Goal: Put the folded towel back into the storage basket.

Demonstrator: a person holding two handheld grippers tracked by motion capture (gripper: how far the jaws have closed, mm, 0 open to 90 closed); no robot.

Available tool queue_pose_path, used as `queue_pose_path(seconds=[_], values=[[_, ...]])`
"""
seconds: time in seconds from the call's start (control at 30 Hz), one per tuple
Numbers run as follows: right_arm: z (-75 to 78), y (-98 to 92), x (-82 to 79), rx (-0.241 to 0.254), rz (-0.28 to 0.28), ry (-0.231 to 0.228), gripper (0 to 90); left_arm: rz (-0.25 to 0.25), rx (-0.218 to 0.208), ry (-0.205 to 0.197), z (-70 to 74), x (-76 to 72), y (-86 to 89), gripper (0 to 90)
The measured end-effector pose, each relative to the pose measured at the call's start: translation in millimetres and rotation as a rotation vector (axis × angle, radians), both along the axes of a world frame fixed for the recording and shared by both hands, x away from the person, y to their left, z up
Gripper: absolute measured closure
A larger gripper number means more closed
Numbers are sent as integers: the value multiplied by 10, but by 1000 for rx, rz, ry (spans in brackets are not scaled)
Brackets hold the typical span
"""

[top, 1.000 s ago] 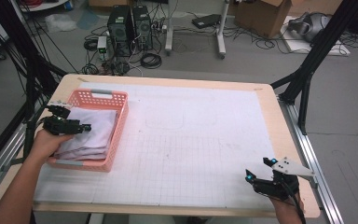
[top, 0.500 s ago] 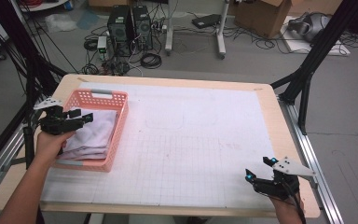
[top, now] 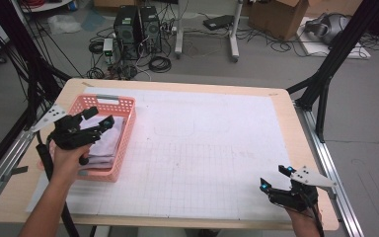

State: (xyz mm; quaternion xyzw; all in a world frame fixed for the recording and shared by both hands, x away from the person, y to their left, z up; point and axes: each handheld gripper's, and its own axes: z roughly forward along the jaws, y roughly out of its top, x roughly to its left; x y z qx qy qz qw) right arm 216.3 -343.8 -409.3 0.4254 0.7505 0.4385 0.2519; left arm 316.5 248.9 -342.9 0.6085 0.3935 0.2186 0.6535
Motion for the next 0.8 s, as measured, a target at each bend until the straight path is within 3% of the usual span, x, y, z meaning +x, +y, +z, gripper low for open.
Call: queue_pose_path(seconds=[0.03, 0.2, 0.33, 0.53, 0.8], values=[[-2, -4, 3, -1, 2, -3, 187, -39, -6, -4, 2, -39, -130, 172], [-8, -9, 7, -1, 9, -4, 187, -110, 53, -46, -28, -169, -473, 173], [-1, -9, 1, -5, 17, -9, 187, -159, 83, -52, -90, -236, -720, 175], [4, -8, 8, -2, 21, -13, 187, -227, 116, -35, -214, -349, -984, 183], [-10, 37, -8, -8, 35, -11, 187, -308, 166, -5, -495, -501, -1288, 196]])
